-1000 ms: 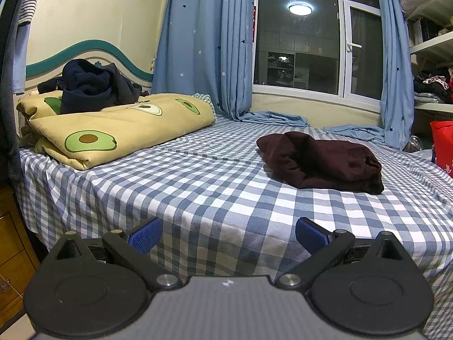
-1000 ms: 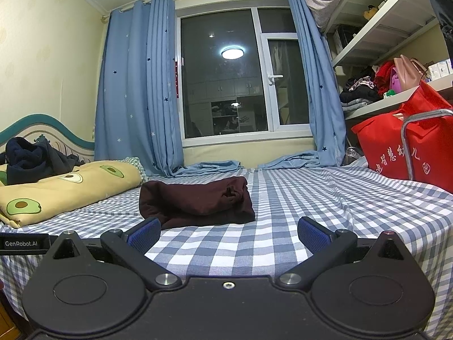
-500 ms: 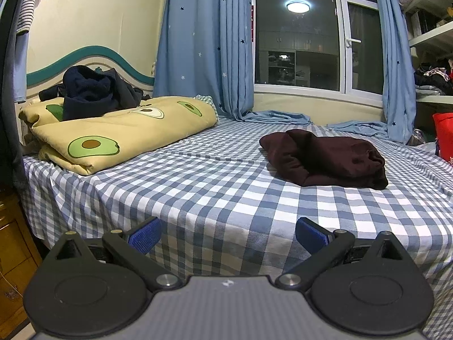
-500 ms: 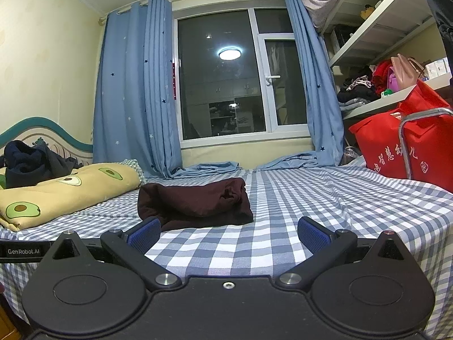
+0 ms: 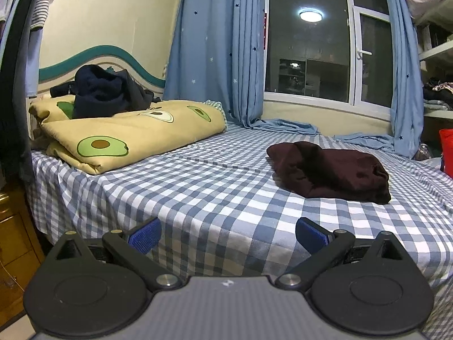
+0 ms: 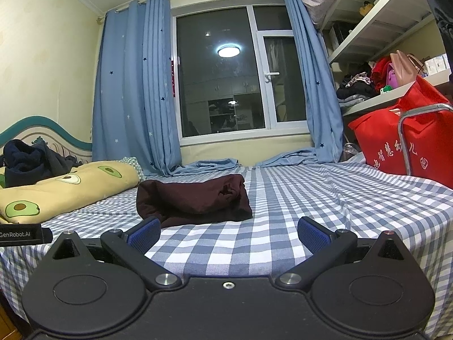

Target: Fold small clothes

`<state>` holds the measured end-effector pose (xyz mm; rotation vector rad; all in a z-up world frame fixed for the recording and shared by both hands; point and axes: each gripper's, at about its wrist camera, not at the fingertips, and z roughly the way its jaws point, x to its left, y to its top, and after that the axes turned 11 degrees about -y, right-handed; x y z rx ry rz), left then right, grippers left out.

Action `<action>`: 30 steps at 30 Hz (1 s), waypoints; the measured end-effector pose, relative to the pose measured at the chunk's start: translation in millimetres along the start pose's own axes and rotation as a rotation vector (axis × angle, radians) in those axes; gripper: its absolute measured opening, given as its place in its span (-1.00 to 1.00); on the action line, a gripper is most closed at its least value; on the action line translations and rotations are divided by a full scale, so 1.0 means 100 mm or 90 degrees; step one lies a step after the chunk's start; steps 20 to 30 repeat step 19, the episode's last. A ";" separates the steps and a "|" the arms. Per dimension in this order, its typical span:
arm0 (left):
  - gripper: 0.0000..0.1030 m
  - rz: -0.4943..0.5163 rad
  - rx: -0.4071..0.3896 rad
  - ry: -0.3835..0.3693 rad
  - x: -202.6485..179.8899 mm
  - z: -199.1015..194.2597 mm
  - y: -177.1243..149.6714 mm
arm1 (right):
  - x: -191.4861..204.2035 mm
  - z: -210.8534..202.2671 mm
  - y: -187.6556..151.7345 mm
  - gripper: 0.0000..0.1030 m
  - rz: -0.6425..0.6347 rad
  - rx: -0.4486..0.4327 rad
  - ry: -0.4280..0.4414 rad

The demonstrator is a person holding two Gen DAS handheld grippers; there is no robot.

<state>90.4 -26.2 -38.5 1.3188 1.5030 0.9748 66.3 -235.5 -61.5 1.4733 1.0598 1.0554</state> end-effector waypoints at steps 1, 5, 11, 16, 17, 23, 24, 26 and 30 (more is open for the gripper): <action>0.99 0.002 0.002 -0.001 -0.01 0.00 0.00 | 0.00 0.00 0.00 0.99 0.000 0.000 0.000; 0.99 0.011 0.000 -0.002 -0.03 0.01 0.00 | 0.00 0.01 0.00 0.99 -0.001 0.000 0.000; 0.99 0.021 -0.001 0.004 -0.04 0.01 -0.01 | -0.02 0.02 -0.01 0.99 0.001 0.003 0.000; 0.99 0.025 0.005 0.004 -0.04 0.03 -0.03 | -0.04 0.03 -0.02 0.99 0.002 0.006 0.001; 0.99 0.027 0.006 0.005 -0.04 0.03 -0.03 | -0.05 0.04 -0.02 0.99 0.003 0.007 0.001; 0.99 0.029 0.007 0.007 -0.05 0.04 -0.04 | -0.06 0.05 -0.02 0.99 0.004 0.010 0.001; 0.99 0.029 0.007 0.007 -0.05 0.04 -0.04 | -0.06 0.05 -0.02 0.99 0.004 0.010 0.001; 0.99 0.029 0.007 0.007 -0.05 0.04 -0.04 | -0.06 0.05 -0.02 0.99 0.004 0.010 0.001; 0.99 0.029 0.007 0.007 -0.05 0.04 -0.04 | -0.06 0.05 -0.02 0.99 0.004 0.010 0.001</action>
